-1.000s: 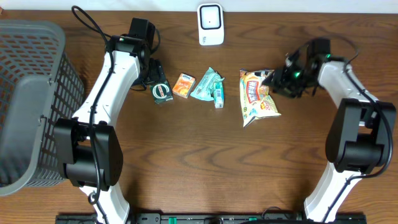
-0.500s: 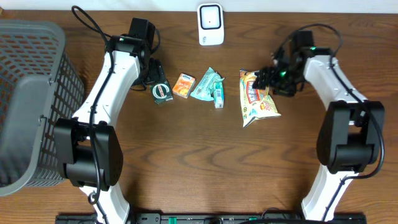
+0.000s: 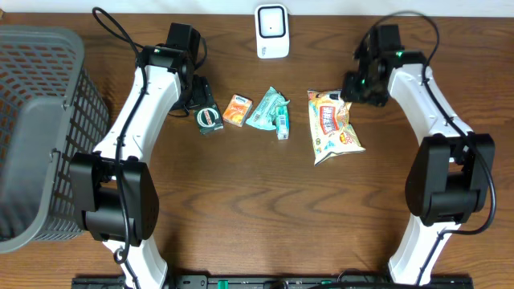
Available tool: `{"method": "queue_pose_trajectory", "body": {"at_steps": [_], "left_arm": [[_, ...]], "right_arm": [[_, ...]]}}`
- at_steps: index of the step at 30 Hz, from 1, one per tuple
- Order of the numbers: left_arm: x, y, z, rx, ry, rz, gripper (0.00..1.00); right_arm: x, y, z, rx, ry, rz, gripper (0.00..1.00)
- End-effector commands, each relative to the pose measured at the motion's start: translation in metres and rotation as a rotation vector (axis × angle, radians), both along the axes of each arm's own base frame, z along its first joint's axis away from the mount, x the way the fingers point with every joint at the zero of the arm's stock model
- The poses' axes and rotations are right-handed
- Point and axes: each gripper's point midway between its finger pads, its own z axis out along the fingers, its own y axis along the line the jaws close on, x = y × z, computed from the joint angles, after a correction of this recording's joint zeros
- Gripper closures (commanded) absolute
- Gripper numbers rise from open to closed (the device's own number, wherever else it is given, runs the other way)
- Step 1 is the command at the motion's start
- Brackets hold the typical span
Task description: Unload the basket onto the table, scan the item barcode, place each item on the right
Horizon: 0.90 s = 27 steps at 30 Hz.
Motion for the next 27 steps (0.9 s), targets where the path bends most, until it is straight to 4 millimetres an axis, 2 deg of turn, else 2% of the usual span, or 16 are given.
{"method": "queue_pose_trajectory", "body": {"at_steps": [1, 6, 8, 10, 13, 16, 20, 24, 27], "left_arm": [[0.001, 0.001, 0.004, 0.006, -0.009, -0.007, 0.02], [0.001, 0.001, 0.004, 0.006, -0.009, -0.007, 0.02], [0.001, 0.001, 0.004, 0.006, -0.009, -0.007, 0.02], [0.001, 0.001, 0.004, 0.006, -0.009, -0.007, 0.02], [0.001, 0.001, 0.004, 0.006, -0.009, -0.007, 0.02], [0.001, 0.001, 0.004, 0.006, -0.009, -0.007, 0.02], [0.001, 0.001, 0.004, 0.006, -0.009, -0.007, 0.02], [0.001, 0.001, 0.004, 0.006, -0.009, -0.007, 0.02], [0.001, 0.001, 0.004, 0.006, -0.009, -0.007, 0.02]], "right_arm": [[0.008, -0.002, 0.018, -0.028, -0.037, 0.027, 0.15], [0.005, -0.024, 0.025, -0.149, -0.018, -0.011, 0.16], [0.003, -0.034, 0.039, -0.208, -0.013, -0.030, 0.15], [0.002, -0.036, 0.052, -0.216, -0.011, -0.033, 0.15], [-0.003, -0.022, 0.070, -0.153, 0.003, -0.005, 0.19], [-0.016, 0.013, 0.073, -0.023, 0.042, 0.076, 0.29], [-0.027, 0.034, 0.062, -0.025, 0.066, 0.198, 0.30], [-0.043, 0.058, 0.027, -0.042, 0.112, 0.265, 0.31], [-0.055, 0.067, -0.004, -0.062, 0.140, 0.292, 0.31]]}}
